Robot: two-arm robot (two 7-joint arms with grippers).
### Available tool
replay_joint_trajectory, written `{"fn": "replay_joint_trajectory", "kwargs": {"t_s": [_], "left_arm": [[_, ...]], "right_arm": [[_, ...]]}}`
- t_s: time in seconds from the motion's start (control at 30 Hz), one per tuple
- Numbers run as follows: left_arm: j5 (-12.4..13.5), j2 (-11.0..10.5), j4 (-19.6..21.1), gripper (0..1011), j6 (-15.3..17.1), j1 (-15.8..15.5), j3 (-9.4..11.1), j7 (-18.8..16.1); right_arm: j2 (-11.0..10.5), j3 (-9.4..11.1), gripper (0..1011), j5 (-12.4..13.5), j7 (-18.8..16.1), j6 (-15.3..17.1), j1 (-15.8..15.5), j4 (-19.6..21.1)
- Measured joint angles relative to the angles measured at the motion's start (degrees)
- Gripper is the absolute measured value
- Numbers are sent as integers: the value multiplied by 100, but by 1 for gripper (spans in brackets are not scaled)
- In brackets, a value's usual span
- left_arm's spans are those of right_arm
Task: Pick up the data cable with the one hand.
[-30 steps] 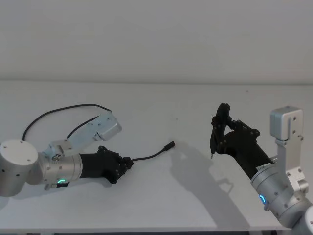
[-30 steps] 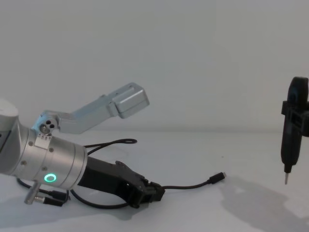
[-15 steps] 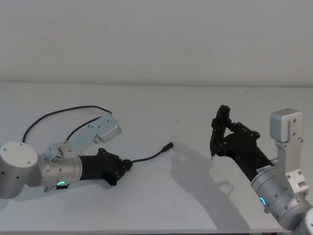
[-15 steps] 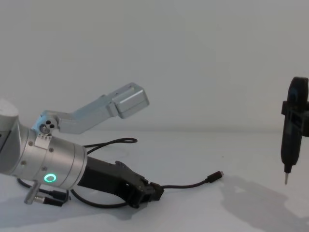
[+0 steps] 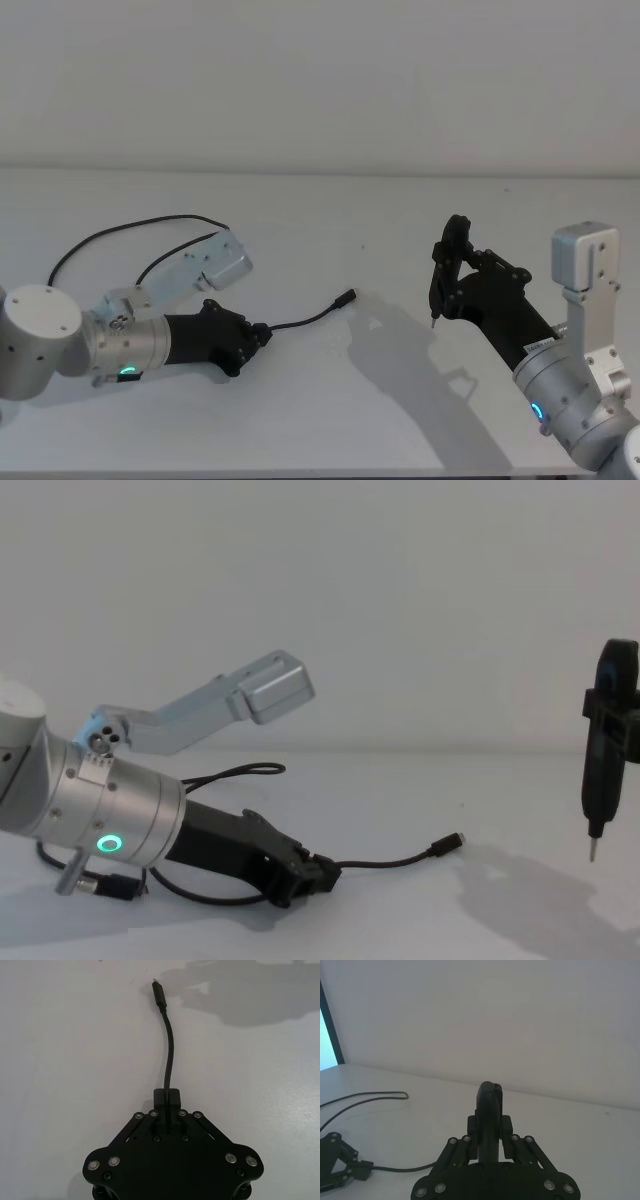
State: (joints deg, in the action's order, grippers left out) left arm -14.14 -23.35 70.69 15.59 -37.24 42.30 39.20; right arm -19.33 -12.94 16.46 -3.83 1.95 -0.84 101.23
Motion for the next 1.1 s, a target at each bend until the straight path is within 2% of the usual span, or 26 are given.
{"fn": "replay_joint_trajectory", "kwargs": {"t_s": [0.13, 0.33, 0.4, 0.63, 0.9, 1.1], "left_arm": [[147, 63, -139, 50, -115, -141, 96, 28], [436, 269, -508, 51, -473, -470, 290, 132], [577, 377, -691, 50, -693, -631, 381, 191], [823, 560, -998, 51, -1200, -962, 542, 345], [939, 595, -1069, 50, -1655, -1143, 587, 504], [945, 496, -945, 51, -1859, -1155, 533, 578]], "right_arm": [[0, 0, 274, 0, 0, 0, 0, 0], [0, 1, 275, 0, 0, 0, 0, 0], [2, 6, 274, 0, -1, 0, -1, 2], [26, 47, 274, 35, -50, -50, -16, 43], [72, 124, 274, 102, -103, -174, -62, 180], [114, 187, 275, 104, -103, -272, -109, 350]]}}
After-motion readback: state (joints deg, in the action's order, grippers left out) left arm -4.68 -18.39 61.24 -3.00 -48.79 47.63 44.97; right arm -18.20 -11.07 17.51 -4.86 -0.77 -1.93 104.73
